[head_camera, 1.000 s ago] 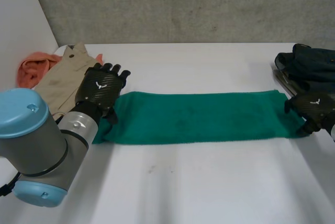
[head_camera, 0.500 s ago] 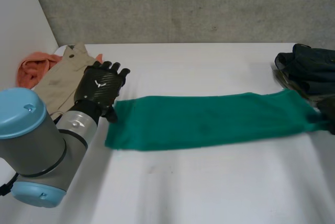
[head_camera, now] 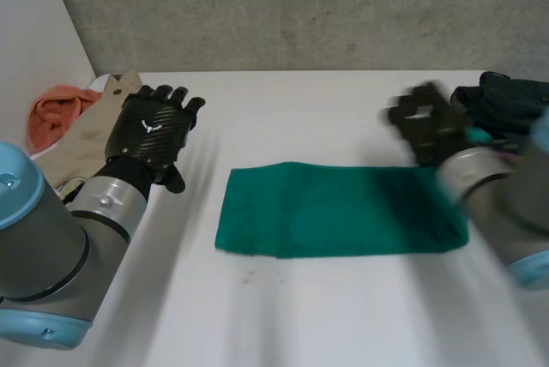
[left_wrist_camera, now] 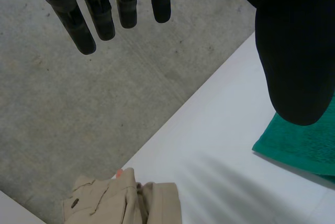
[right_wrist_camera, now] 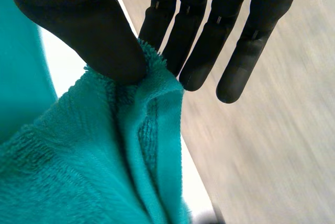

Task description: Fold the laundry.

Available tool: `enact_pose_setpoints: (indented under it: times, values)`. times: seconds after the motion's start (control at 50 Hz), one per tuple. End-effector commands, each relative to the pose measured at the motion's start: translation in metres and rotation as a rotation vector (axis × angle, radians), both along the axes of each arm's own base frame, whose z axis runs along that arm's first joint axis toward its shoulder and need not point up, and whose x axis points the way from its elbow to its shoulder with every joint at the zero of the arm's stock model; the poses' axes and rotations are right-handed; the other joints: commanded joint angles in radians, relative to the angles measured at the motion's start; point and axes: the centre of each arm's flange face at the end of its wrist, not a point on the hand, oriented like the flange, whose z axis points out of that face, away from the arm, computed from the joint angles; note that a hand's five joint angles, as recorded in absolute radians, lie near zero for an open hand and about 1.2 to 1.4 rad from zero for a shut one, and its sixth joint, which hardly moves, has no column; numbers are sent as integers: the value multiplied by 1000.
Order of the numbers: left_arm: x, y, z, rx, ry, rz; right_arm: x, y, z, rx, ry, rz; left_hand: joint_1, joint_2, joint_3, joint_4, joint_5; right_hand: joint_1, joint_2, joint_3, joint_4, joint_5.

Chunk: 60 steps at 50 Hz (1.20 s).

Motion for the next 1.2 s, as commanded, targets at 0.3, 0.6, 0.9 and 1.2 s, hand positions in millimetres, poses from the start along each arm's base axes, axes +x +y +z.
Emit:
enact_pose_setpoints:
  times: [0.3,0.6,0.9,1.2]
  values:
    - [-4,-7,7,-10,50,-7,118,117,-49,95,-7,452,-17,-30,-36,-28,-49,-929,-1005,-1020,-1027,-990]
    - [-44,3,-1,-3,46,-116,-21,36,-64,523,-79,-88,-17,-30,-36,-28,-49,-685,-761,-776,-783,-746]
    - [-39,14,5,-6,47,-119,12,26,-40,219,-10,-48,-17,-30,-36,-28,-49,293,216,202,195,232]
    - [-9,10,13,-12,53,-31,132,133,-66,210,7,468,-17,-30,-36,-28,-49,-487,-563,-578,-584,-548]
